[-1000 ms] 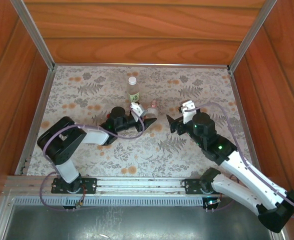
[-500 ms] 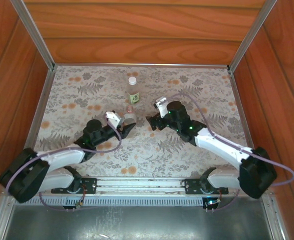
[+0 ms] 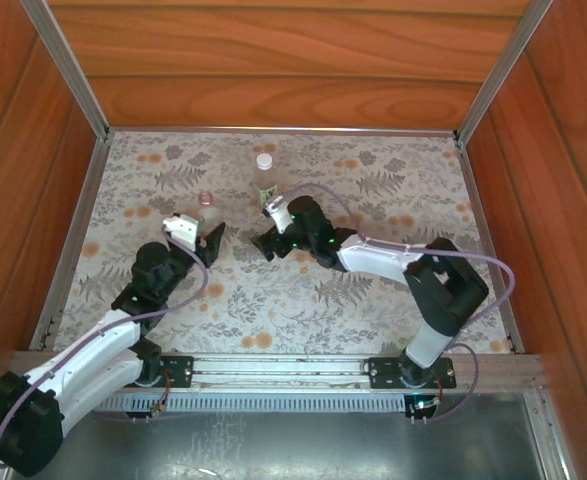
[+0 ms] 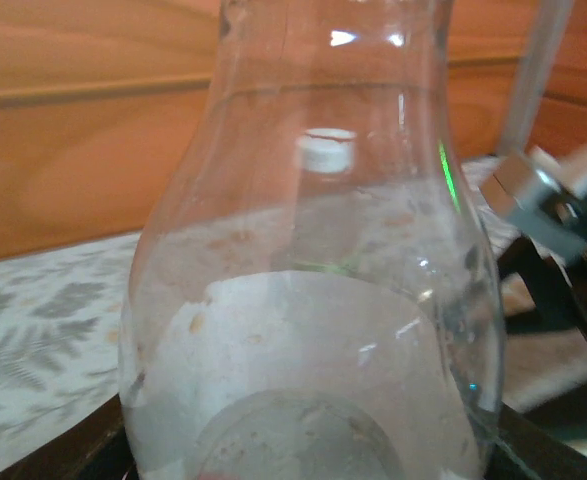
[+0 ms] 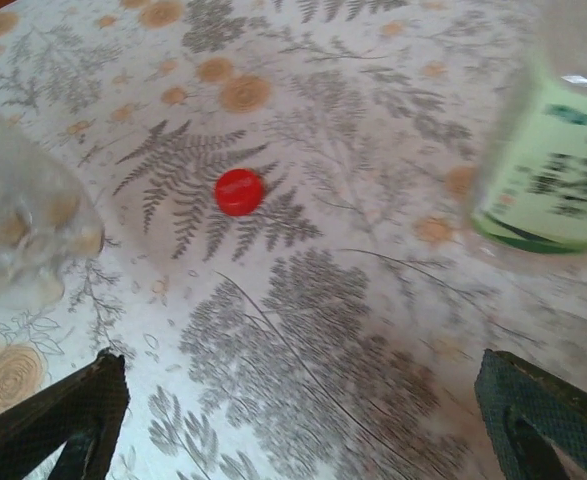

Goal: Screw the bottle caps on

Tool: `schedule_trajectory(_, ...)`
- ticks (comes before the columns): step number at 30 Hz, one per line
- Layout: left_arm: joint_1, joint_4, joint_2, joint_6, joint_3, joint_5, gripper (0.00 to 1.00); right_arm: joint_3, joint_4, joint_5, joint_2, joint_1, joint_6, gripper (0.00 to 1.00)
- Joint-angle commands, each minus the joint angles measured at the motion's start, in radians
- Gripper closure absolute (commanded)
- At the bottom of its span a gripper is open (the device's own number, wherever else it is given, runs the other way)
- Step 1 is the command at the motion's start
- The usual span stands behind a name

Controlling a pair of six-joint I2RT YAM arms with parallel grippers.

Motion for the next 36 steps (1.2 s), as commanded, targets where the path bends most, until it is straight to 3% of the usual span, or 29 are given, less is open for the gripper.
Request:
schedule_trajectory(1, 0.050, -0.041, -0.030, -0.015, 0.029, -0.092, 0.39, 0.059, 0.080, -0.012, 0.093, 0.035, 0.004, 0.05)
schedule_trajectory(4, 0.060, -0.047, -0.040, -0.003, 0.035, -0.128, 0.39, 0.131, 0.111, -0.016, 0.193, 0.050, 0.010, 0.08)
schedule_trajectory(10, 0.061, -0.081, -0.092, 0.018, 0.035, -0.174, 0.39, 0.298, 0.075, -0.019, 0.351, 0.056, 0.016, 0.25)
schedule_trajectory(21, 0.061, -0.096, -0.106, 0.026, 0.029, -0.172, 0.39, 0.490, -0.033, -0.054, 0.515, 0.056, 0.005, 0.39)
schedule_trajectory(36, 0.061, -0.110, -0.114, 0.030, 0.024, -0.171, 0.39, 0.638, -0.127, -0.097, 0.631, 0.066, -0.028, 0.46)
